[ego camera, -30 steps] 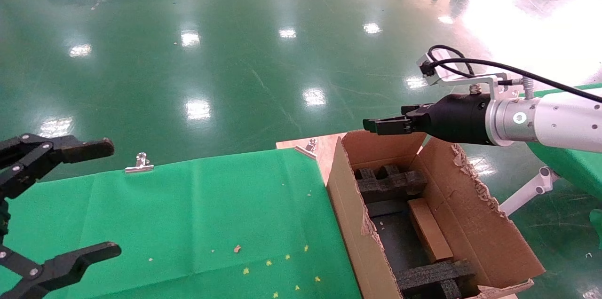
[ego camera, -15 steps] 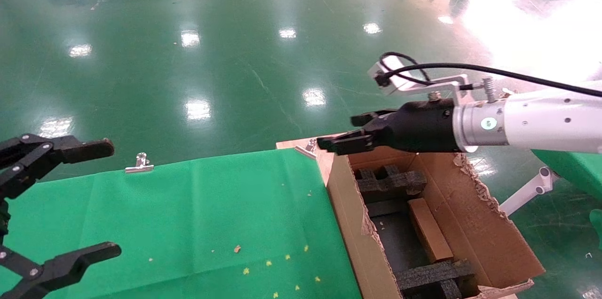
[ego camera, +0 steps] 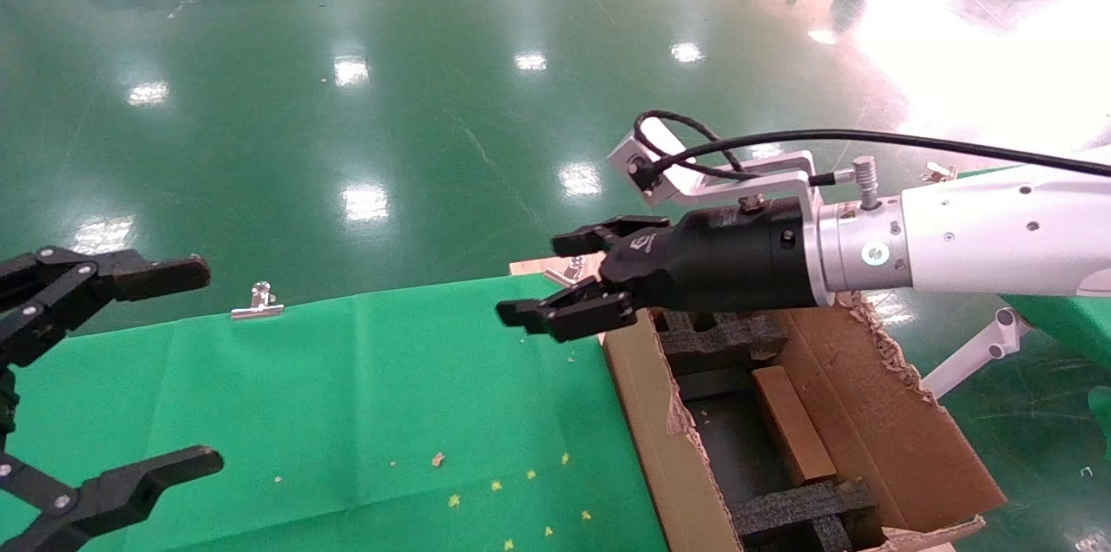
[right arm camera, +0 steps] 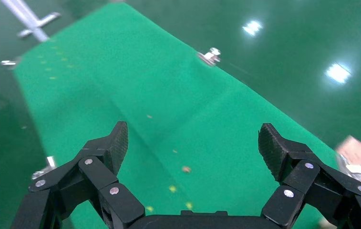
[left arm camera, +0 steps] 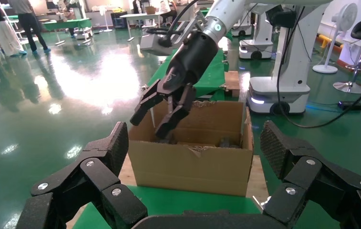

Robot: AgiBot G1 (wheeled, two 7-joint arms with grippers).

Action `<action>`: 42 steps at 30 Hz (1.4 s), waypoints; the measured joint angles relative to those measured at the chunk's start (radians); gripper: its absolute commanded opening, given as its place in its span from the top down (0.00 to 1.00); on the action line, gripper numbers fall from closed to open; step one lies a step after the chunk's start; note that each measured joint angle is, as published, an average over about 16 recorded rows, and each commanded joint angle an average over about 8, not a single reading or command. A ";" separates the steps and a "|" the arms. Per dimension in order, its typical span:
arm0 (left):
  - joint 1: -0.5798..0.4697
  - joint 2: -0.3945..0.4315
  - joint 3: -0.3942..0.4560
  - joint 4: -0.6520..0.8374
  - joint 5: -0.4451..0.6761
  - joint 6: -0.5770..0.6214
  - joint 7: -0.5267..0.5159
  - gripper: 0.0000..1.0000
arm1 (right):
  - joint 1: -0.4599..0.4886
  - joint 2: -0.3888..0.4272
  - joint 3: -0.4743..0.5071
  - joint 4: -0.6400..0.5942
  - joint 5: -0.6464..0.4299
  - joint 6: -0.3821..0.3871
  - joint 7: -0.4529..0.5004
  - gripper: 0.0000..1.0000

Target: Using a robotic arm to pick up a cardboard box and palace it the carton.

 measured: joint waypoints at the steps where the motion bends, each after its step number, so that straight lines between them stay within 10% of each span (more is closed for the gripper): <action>1: 0.000 0.000 0.000 0.000 0.000 0.000 0.000 0.00 | -0.021 -0.004 0.033 -0.002 0.006 -0.019 -0.018 0.00; 28: 0.000 0.000 0.000 0.000 0.000 0.000 0.000 0.00 | -0.535 -0.089 0.845 -0.039 0.150 -0.481 -0.465 0.00; 42: 0.000 0.000 0.000 0.000 0.000 0.000 0.000 0.00 | -0.617 -0.103 0.975 -0.045 0.175 -0.554 -0.527 0.00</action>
